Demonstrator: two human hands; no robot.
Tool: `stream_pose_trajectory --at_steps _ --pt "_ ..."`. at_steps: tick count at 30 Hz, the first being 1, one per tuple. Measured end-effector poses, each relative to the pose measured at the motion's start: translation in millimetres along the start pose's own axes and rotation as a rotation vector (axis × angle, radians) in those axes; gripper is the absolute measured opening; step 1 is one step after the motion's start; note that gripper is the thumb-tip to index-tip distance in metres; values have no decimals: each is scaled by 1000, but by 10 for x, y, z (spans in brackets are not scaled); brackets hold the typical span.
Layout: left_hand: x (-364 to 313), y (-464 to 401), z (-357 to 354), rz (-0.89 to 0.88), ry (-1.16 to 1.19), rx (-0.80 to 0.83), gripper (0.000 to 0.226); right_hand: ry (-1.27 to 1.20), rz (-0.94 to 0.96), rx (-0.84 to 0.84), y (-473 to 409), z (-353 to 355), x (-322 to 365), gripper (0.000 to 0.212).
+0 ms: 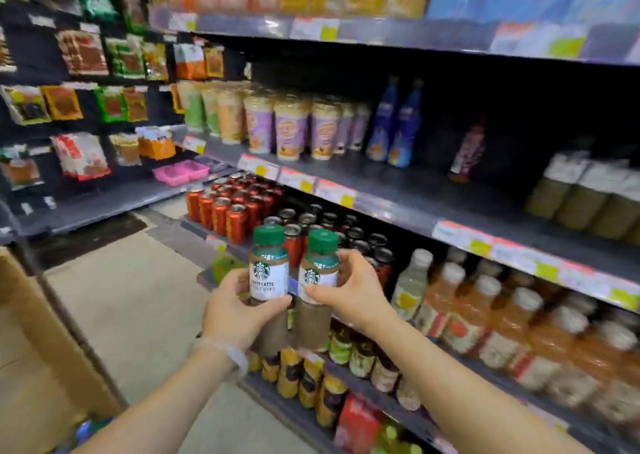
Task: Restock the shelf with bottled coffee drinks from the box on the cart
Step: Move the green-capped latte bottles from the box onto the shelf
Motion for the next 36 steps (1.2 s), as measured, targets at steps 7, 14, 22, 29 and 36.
stream_pose_trajectory --at_steps 7,14,22,29,36 --pt "-901 402 -1725 -230 -28 214 44 95 54 -284 381 2022 188 49" --pt "-1638 754 -2797 -349 26 342 51 253 83 -477 676 3371 467 52" --pt "-2139 604 -3464 -426 44 382 51 307 98 -660 644 4176 493 53" --pt "-2243 274 -3896 -424 19 422 54 322 16 -752 322 4560 214 69" --pt "-2305 -74 -4196 -409 23 437 56 308 -14 -793 -71 4735 -61 55"
Point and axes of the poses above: each hand's wrist, its own y-axis away from the middle knuckle, its own z-axis out of the back of the hand, x = y × z, the point moved 6 cm from there along -y, towards the middle knuckle, and after that the axes turned 8 degrees about z, right-handed, at the moved point
